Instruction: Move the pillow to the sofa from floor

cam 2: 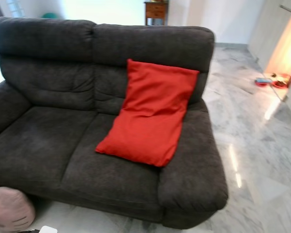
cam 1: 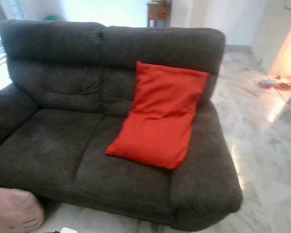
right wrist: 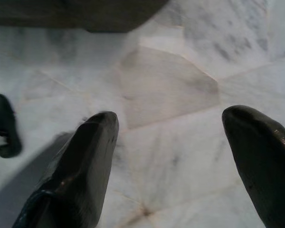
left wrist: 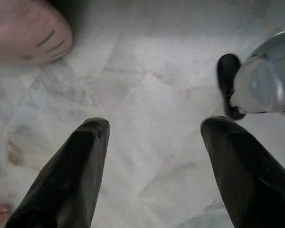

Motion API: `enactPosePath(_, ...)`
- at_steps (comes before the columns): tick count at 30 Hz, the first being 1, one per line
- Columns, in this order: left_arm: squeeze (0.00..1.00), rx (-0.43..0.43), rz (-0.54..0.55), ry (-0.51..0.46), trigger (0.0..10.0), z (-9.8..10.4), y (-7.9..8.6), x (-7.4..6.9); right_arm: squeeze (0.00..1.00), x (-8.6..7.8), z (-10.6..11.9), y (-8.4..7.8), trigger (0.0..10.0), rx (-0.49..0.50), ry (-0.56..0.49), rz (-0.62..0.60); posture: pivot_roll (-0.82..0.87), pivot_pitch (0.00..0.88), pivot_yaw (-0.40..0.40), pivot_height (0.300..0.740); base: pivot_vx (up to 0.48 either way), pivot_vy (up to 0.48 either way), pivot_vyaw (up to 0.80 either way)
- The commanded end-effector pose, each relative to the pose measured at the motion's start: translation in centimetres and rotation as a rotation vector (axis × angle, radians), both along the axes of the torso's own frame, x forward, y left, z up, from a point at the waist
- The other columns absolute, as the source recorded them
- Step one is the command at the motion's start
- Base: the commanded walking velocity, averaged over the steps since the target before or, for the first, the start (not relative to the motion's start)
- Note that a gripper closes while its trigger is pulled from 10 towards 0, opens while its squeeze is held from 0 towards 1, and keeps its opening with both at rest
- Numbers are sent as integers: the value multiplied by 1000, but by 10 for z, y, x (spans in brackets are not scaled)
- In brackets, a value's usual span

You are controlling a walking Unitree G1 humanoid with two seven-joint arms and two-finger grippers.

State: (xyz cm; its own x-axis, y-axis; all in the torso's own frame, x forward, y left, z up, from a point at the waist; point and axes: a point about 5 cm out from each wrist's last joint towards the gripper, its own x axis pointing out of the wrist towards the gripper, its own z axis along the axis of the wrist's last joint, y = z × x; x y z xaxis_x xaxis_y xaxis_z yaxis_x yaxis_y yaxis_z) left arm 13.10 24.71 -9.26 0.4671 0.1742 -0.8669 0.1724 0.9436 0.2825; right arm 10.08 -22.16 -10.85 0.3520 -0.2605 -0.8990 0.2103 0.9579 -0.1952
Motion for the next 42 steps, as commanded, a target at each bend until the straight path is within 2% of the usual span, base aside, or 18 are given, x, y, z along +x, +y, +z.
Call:
enactPosePath(1,0,8,13,4,10000,0,1,0,0,-2,-1,0,10000,9,3,-18,57,0,-20,740,0,334,0)
enactPosePath(42,0,-14,67,0,10000,-1,-1,-2,0,-1,0,-2,10000,24,-5,-3,63,31,-32,740,0,361,0)
